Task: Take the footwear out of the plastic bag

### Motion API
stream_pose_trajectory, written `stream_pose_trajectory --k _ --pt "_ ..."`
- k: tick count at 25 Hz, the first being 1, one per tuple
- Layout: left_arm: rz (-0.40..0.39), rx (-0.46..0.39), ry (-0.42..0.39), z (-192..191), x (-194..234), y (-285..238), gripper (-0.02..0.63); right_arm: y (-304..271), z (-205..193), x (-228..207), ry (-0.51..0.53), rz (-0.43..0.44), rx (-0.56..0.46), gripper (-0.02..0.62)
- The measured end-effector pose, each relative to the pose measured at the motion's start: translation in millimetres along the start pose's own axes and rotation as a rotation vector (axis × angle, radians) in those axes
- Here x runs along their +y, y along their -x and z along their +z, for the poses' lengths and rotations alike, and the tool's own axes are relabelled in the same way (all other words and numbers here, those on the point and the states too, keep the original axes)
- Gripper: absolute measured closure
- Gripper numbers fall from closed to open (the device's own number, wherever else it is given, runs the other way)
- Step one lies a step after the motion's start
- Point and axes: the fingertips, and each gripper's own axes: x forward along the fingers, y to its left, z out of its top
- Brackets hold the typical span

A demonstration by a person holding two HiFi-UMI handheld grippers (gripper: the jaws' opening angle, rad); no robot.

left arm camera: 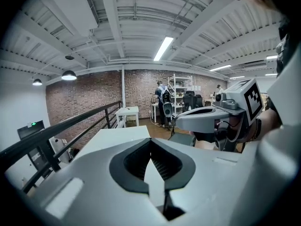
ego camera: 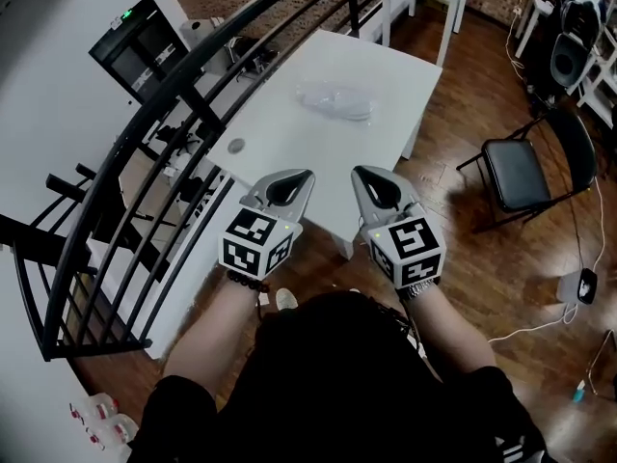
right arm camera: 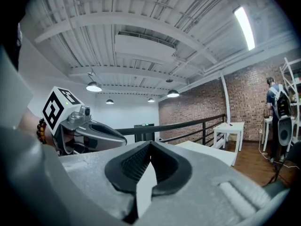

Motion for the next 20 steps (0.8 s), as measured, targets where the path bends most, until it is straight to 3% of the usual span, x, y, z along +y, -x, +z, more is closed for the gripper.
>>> stream_pose_trajectory --k 8,20 --pt "-0.022 0.004 -0.006 -1 -3 -20 0.591 2 -4 -11 0.018 -0.009 0.011 0.606" --pt "-0.082 -0.037 0.008 8 39 -67 0.59 -44 -3 -38 0.068 -0.054 0.047 0.604"
